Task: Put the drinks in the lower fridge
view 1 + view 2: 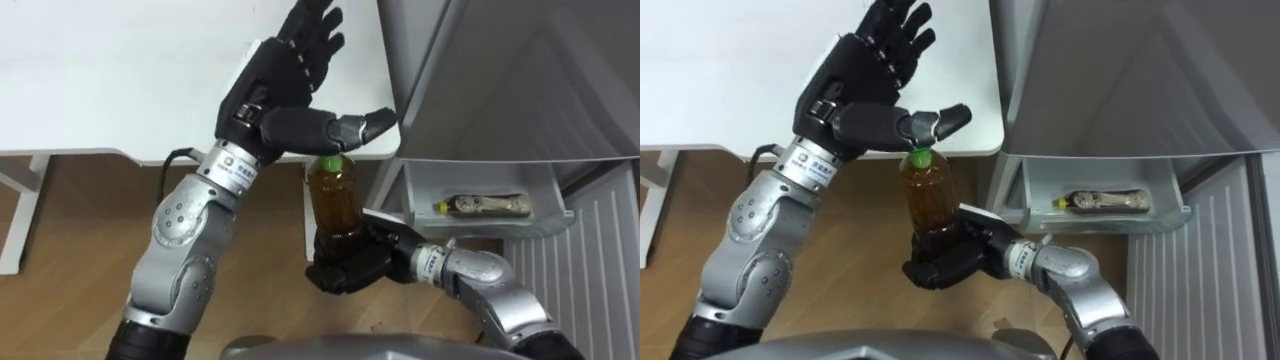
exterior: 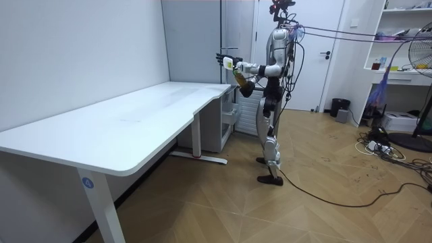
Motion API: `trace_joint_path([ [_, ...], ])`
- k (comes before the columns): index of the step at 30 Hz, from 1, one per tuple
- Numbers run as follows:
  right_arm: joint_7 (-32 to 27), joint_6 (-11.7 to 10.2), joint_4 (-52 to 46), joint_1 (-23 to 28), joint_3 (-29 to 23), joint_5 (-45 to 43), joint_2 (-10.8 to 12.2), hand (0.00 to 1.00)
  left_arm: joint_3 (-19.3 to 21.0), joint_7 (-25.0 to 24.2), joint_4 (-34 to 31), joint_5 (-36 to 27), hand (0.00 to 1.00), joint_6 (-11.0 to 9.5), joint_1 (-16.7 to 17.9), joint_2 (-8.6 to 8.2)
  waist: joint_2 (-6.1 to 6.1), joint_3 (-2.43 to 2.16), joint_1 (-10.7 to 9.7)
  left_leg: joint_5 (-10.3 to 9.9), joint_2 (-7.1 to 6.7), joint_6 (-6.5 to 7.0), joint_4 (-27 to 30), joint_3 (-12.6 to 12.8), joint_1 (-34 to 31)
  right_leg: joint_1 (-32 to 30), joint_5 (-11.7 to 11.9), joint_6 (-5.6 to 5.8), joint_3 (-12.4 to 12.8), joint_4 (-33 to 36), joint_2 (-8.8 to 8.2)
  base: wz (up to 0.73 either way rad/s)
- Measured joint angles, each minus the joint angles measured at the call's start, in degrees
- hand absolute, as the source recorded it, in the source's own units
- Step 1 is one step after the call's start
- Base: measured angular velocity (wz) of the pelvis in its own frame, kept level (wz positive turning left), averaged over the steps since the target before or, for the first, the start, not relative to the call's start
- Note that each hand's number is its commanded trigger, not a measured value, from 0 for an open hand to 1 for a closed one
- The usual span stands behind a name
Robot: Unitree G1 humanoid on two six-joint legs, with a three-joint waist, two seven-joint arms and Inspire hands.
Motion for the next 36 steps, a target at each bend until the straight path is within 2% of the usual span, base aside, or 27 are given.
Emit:
trace_joint_path([
  [1,0.08,0.0,0.0,0.11,-0.37,-0.32,0.03,1.0,0.57,0.45,-0.67,0.0,0.0,-0.03,0.02,-0.01,0.04,-0.01,-0.01,0.0,0.0,0.0,0.06,0.0,0.01,0.06,0.0,0.0,-0.02,-0.01,0.0,0.0],
  [3,0.2,0.0,-0.02,0.98,-2.06,-2.16,0.08,1.0,3.09,1.93,-2.46,-0.06,0.0,-0.68,0.03,0.09,0.66,-0.38,0.46,0.0,-0.02,0.0,0.09,0.04,0.26,0.27,0.0,0.0,-0.1,-0.03,-0.05,-0.02],
  [6,0.24,0.0,-0.02,2.28,-3.04,-2.14,-0.83,1.0,5.32,4.26,-2.81,-0.09,0.0,-1.57,0.2,0.01,1.63,-0.42,1.51,0.0,-0.03,0.01,-0.02,-0.06,1.69,1.52,-0.01,0.01,-0.33,-0.06,-0.11,-0.05],
  [8,0.3,0.0,-0.02,2.33,-3.5,-2.13,-1.37,1.0,6.39,5.76,-2.82,0.01,0.0,-1.92,0.24,-0.23,1.99,-0.27,2.17,0.0,-0.03,0.0,-0.06,-0.07,1.95,1.91,-0.01,0.02,-0.28,-0.09,-0.11,0.0],
  [13,0.31,0.0,-0.15,2.59,-5.27,-2.13,-1.29,1.0,8.69,10.1,-2.86,0.02,0.0,-2.39,0.61,-0.35,2.12,-0.2,2.95,0.0,-0.06,0.0,-0.43,-0.07,2.4,2.3,-0.02,0.01,-0.32,-0.07,-0.1,0.0],
  [18,1.43,0.0,-1.21,4.18,-7.14,-2.16,-1.06,1.0,15.66,14.89,-2.83,0.0,0.0,-3.22,1.26,-0.18,2.25,-0.21,3.65,0.03,-0.08,0.03,-0.9,-0.44,2.61,2.39,-0.02,0.0,-0.23,-0.12,-0.01,0.0],
  [27,0.98,0.0,-3.22,6.19,-9.21,-2.16,-1.19,1.0,18.48,23.6,-1.62,0.22,0.0,-4.29,4.84,-0.18,2.13,-0.41,5.52,0.03,-0.1,0.02,-0.43,-1.13,2.98,4.0,-0.04,0.04,-1.06,-1.48,-0.04,0.05],
  [32,0.45,0.01,-3.21,7.78,-10.44,-2.07,-1.11,1.0,20.93,29.45,5.79,0.28,0.0,-4.77,5.21,-0.39,2.51,-0.27,6.34,0.03,-0.14,0.02,-0.84,-1.66,3.9,5.62,-0.05,0.05,-1.67,-2.77,-0.03,0.07],
  [36,-2.12,0.14,-3.21,8.59,-10.35,-2.52,-0.86,1.0,21.97,34.12,13.13,-1.43,0.0,-4.89,7.01,-0.27,2.69,-0.52,7.23,0.03,-0.17,0.02,-1.21,-1.42,4.01,5.42,-0.05,0.08,-1.54,-2.77,-0.05,-0.02],
])
